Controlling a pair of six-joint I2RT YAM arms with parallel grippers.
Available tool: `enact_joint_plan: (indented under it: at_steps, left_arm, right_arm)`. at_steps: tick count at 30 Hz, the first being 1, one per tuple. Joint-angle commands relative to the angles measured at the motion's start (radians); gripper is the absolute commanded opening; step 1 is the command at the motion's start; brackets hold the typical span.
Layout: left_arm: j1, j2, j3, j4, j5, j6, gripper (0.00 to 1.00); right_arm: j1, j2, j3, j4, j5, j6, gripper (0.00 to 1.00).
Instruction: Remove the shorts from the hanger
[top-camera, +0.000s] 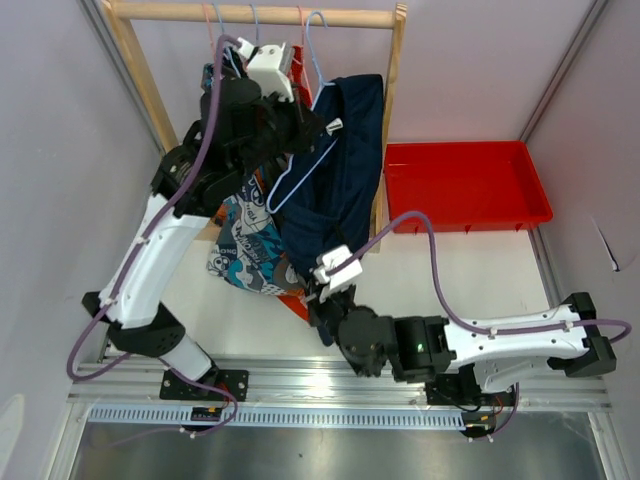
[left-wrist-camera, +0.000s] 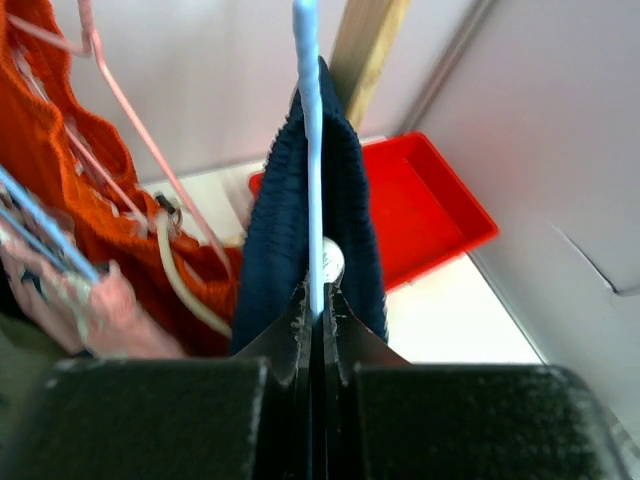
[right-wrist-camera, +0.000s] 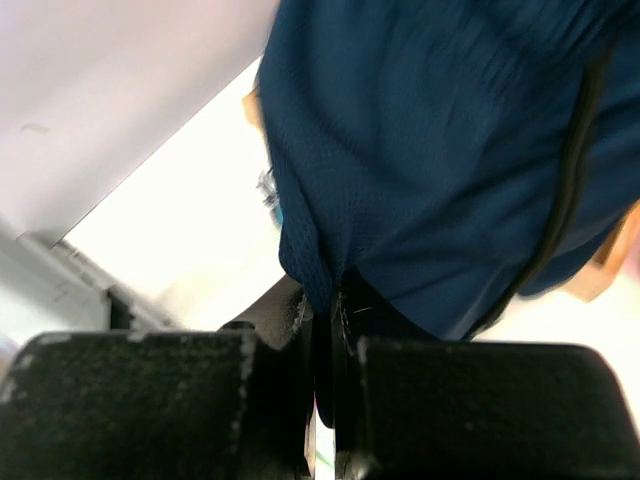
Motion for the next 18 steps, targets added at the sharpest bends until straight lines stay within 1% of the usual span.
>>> enact_joint_plan:
  at_steps: [1, 2, 4, 5, 7, 9, 10, 12, 14, 16, 18]
  left_arm:
    - [0.019, -0.16, -0.066, 0.055, 0.115, -0.057, 0.0]
    - [0.003, -0.229, -0.145, 0.044, 0.161, -0.065, 0.0]
    - [-0.024, -0.301, -0.302, 0.017, 0.172, -0.077, 0.0]
    - [-0.055, -0.365, -0.362, 0.004, 0.178, -0.082, 0.0]
    - [-0.08, -0.422, -0.44, -0.022, 0.195, -0.102, 0.0]
    - [-0.1, -0.494, -0.486, -0.057, 0.276, -0.12, 0.0]
    - [-0.104, -0.515, -0.543, -0.066, 0.307, -0.135, 0.0]
    - [-0.113, -0.576, -0.591, -0.075, 0.382, -0.148, 0.0]
    - [-0.118, -0.614, -0.628, -0.074, 0.416, -0.152, 0.0]
    - [-0.12, -0.666, -0.649, -0.086, 0.408, -0.137, 0.0]
    - [-0.12, -0.703, -0.677, -0.089, 0.37, -0.114, 0.0]
  right_arm:
    - [-0.083, -0.088, 0.019, 0.083, -0.105, -0.082, 0.0]
    - [-0.146, -0.103, 0.025, 0.083, -0.118, -0.11, 0.0]
    - [-0.202, -0.134, 0.047, 0.077, -0.148, -0.136, 0.0]
    - [-0.25, -0.166, 0.053, 0.074, -0.168, -0.166, 0.0]
    - [-0.295, -0.195, 0.076, 0.068, -0.179, -0.191, 0.0]
    - [-0.347, -0.238, 0.091, 0.044, -0.187, -0.214, 0.0]
    - [-0.363, -0.254, 0.103, 0.034, -0.185, -0.222, 0.0]
    - [-0.386, -0.304, 0.108, 0.01, -0.161, -0.242, 0.0]
    - [-0.395, -0.341, 0.105, -0.021, -0.138, -0.251, 0.0]
    - [-0.409, -0.398, 0.105, -0.016, -0.109, -0.28, 0.0]
    - [-0.43, -0.43, 0.11, 0.042, -0.115, -0.326, 0.0]
